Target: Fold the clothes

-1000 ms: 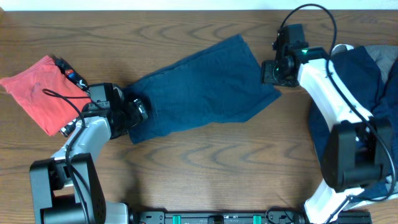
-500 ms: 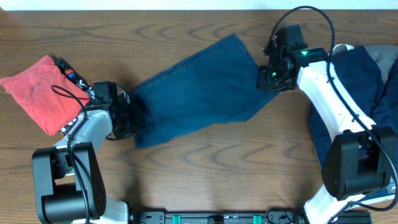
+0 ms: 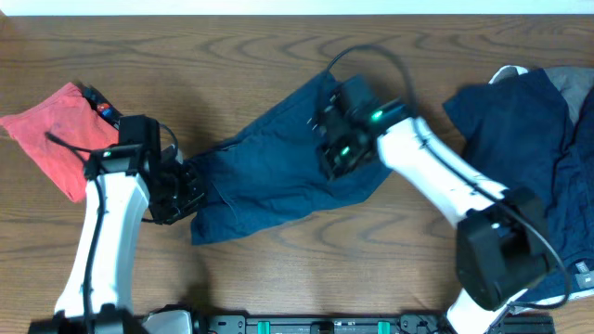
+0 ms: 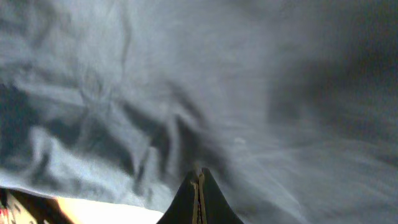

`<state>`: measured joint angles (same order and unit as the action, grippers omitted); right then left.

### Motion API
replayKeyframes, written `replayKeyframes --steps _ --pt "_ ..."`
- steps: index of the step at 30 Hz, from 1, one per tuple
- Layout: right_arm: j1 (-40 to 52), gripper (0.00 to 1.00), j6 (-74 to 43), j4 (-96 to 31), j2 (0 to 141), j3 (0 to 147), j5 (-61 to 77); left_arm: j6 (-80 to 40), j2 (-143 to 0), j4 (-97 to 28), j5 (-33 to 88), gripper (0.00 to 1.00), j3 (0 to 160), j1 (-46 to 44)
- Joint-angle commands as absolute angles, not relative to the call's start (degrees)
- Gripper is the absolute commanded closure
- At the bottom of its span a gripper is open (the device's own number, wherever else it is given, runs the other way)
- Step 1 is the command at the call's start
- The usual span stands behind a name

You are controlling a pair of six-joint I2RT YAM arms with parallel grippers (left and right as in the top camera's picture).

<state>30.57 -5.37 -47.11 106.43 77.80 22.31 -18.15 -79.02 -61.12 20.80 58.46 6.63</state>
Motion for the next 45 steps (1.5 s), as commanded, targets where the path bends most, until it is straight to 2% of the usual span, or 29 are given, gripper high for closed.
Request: replayKeyframes --steps 1,7,12,17,19,22,23,30,35,45 --pt "35.8 0.98 -4.2 -43.8 109.2 73.2 26.9 -18.0 -75.5 -63.4 20.9 0.94 60.4 6.4" --pt "44.8 0.97 -7.9 -29.8 114.7 69.6 30.3 -18.1 -71.3 -64.5 32.4 0.94 63.2 6.4" --pt "50.2 0.97 -8.5 -19.5 118.3 69.6 35.6 -19.6 -69.3 -63.9 33.5 0.94 66.2 6.4" --pt "52.0 0.91 -9.2 -14.4 118.3 70.8 32.3 -19.6 -68.2 -60.6 37.2 0.94 68.1 6.4" --pt "50.7 0.89 -9.2 -16.4 118.0 73.0 30.8 -19.8 -68.0 -59.2 37.5 0.94 68.1 6.4" --pt "46.9 0.77 -9.1 -22.0 116.5 76.4 30.0 -19.7 -68.1 -59.5 37.5 0.94 68.1 6.4" --pt "45.5 0.76 -9.1 -24.2 115.9 77.4 29.5 -19.7 -68.1 -59.5 37.5 0.94 68.1 6.4" --pt "33.1 0.75 -5.3 -42.0 111.5 80.3 20.6 -19.7 -68.1 -59.7 33.6 0.94 68.1 6.4" --pt "25.3 0.82 -5.0 -51.4 111.9 78.5 13.1 -19.8 -68.5 -59.6 33.6 0.94 68.1 6.2" --pt "22.9 0.85 -5.3 -45.3 112.4 66.7 13.5 -22.2 -71.5 -56.3 33.6 0.94 68.0 -3.9"
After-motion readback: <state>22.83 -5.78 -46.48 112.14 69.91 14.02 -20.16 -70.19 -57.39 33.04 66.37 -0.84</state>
